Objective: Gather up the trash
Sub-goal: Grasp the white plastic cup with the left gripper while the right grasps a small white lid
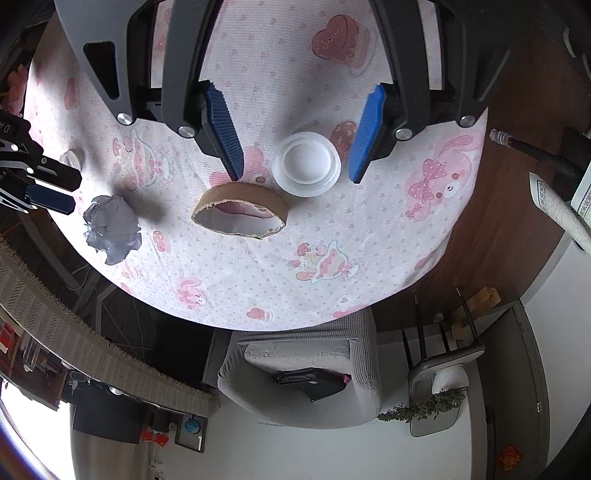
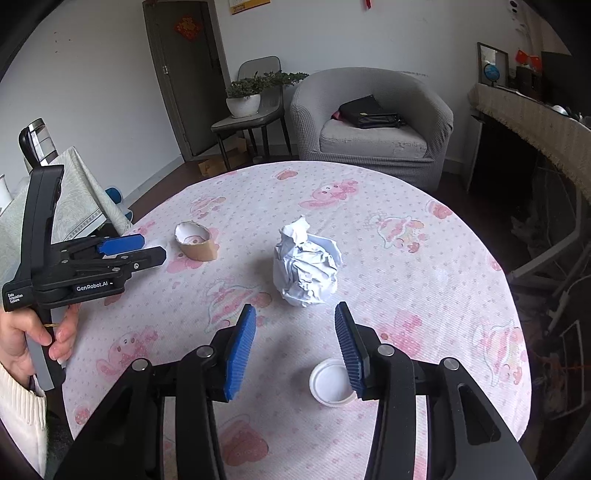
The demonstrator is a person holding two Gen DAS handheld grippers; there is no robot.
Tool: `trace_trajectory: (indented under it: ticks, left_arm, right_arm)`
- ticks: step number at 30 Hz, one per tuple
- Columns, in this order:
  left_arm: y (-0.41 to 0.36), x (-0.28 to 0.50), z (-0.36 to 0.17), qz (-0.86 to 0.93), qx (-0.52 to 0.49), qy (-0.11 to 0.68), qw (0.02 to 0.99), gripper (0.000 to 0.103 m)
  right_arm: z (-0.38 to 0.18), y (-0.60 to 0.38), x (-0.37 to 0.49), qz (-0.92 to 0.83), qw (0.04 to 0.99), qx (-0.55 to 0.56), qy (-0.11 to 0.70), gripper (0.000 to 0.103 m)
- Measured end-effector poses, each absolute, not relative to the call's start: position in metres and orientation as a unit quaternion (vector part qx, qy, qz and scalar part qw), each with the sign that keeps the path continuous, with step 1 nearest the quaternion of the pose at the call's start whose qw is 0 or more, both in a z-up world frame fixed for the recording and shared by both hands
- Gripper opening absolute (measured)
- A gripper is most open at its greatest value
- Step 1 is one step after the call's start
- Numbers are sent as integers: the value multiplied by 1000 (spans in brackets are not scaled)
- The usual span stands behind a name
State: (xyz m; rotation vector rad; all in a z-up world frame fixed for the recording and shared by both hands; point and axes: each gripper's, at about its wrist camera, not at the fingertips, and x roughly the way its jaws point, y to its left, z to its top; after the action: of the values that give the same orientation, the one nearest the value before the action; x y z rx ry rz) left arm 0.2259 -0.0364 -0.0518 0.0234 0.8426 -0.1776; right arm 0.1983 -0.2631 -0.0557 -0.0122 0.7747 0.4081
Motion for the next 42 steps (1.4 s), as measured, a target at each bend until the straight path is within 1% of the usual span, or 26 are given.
trace_trajectory:
  ticks: [1, 4, 6, 7, 11, 13, 22, 28, 29, 32, 33, 34, 42]
  left_arm:
    - [-37, 227, -53, -84, 13, 410, 908, 62]
    - [-36, 232, -56, -81, 7, 418, 905, 61]
    - [-37, 234, -58, -79, 7, 423, 903, 58]
    - [-37, 235, -59, -78, 8, 426, 901, 54]
    - [-36, 238, -59, -69, 10, 429, 901, 47]
    - [-36, 238, -59, -65, 10, 429, 901, 42]
    - [-33, 230, -53, -61, -1, 415, 908, 42]
    - [-31, 219, -49, -72, -19, 411, 909, 42]
    - [-31, 217, -49, -72, -20, 410, 909, 42]
    - [-30, 209, -46, -76, -25, 406, 910, 42]
    - [-30, 206, -45, -78, -26, 405, 910, 42]
    - [-30, 204, -44, -80, -27, 404, 911, 42]
    - [-29, 178, -40, -97, -22, 400, 911, 42]
  right_arm:
    - [-56, -265, 199, 196, 906, -6, 375, 45]
    - [-58, -271, 200, 192, 906, -6, 376, 51]
    - [-60, -273, 200, 191, 905, -9, 379, 52]
    - [-61, -273, 200, 191, 905, -11, 381, 52]
    - [-63, -275, 200, 188, 904, -19, 384, 52]
    - [-65, -276, 198, 187, 903, -22, 385, 52]
    - [-71, -274, 192, 171, 897, -48, 404, 52]
    - [-74, -275, 188, 159, 895, -43, 416, 52]
    - [-75, -274, 187, 156, 895, -47, 416, 48]
    - [-77, -270, 185, 145, 897, -58, 413, 41]
    - [-77, -270, 184, 143, 898, -55, 413, 37]
    - [-77, -270, 184, 141, 898, -54, 412, 31]
    - [-75, -257, 177, 131, 901, -49, 410, 30]
